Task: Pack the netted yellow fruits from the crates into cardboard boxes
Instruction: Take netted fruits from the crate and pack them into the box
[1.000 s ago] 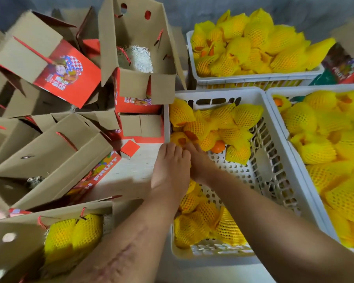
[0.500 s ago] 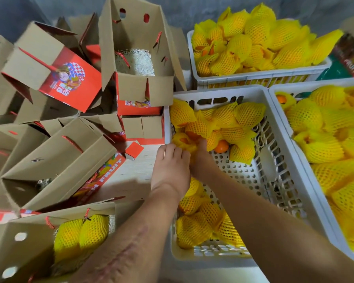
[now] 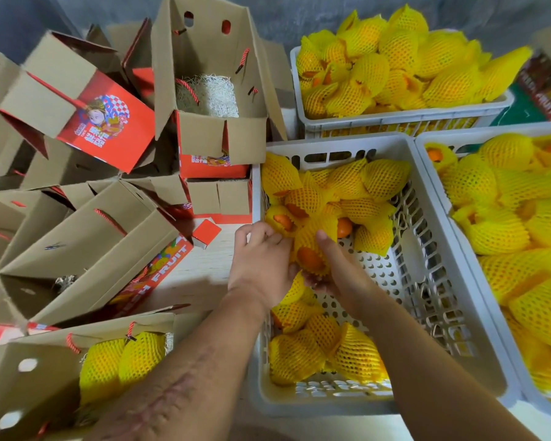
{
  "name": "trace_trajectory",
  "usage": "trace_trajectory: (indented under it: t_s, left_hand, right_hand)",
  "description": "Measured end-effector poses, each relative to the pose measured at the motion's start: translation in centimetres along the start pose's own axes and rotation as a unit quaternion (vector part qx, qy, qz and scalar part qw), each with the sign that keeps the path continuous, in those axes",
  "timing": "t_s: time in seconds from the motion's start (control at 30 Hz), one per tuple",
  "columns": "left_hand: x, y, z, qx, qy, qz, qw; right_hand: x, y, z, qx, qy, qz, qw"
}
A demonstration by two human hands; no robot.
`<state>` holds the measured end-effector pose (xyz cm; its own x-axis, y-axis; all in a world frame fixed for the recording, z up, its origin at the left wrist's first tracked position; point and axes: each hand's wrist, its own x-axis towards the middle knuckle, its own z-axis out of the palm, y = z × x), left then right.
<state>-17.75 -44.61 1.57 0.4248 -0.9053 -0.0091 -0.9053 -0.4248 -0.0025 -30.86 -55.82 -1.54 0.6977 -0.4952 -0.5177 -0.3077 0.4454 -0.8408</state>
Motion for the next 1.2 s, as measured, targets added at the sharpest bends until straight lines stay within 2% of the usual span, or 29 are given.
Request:
trace_trajectory:
  t_s: [0.17, 0.4, 0.7, 0.8, 0.87, 0.97, 1.03, 1.07, 1.1, 1.13, 1.17, 1.2]
  left_hand:
    - [0.0, 0.1, 0.0, -0.059, 0.012, -0.014, 0.998]
    - [0.0, 0.0, 0.2, -0.028, 0.004, -0.010, 1.000]
    - [-0.2, 0.0, 0.2, -0.010, -0.004, 0.010, 1.000]
    - [-0.1, 0.2, 0.1, 0.000, -0.005, -0.013, 1.000]
    - [0.0, 0.3, 0.2, 0.036, -0.022, -0.015, 0.999]
    - [-0.1, 0.0, 0.3, 0.053, -0.008, 0.002, 0.999]
    - [0.0, -0.1, 0.3, 0.038, -0.003, -0.001, 0.999]
    - [0.0, -0.2, 0.3, 0.032, -0.001, -0.004, 0.999]
    - [-0.1, -0.2, 0.3, 0.027, 0.005, -0.007, 1.000]
    - [-0.1, -0.2, 0.3, 0.021, 0.014, -0.009, 1.000]
    - [-0.1, -0.1, 0.3, 0.014, 0.023, -0.013, 1.000]
    - [-0.1, -0.1, 0.3, 0.006, 0.028, -0.018, 0.999]
  right_hand:
    - [0.4, -0.1, 0.2, 0.074, 0.009, 0.030, 0.997]
    - [1.1, -0.3, 0.4, 0.162, 0.005, 0.007, 0.987]
    - [2.3, 0.4, 0.2, 0.203, -0.010, -0.019, 0.979]
    - [2.4, 0.3, -0.2, 0.146, -0.006, -0.019, 0.989]
    - [2.2, 0.3, -0.8, 0.092, -0.049, -0.008, 0.995]
    - [1.4, 0.3, -0.7, 0.133, -0.176, 0.025, 0.975]
    - [1.1, 0.0, -0.3, 0.164, -0.226, 0.035, 0.960]
    - [1.0, -0.4, -0.1, 0.181, -0.214, 0.039, 0.959]
    - [1.2, -0.8, -0.2, 0.184, -0.159, 0.043, 0.969]
    - [1.7, -1.3, -0.3, 0.164, -0.067, 0.043, 0.983]
    - [2.6, -2.1, -0.5, 0.115, 0.065, 0.037, 0.990]
    - [3.7, -2.9, -0.5, 0.066, 0.181, 0.029, 0.981]
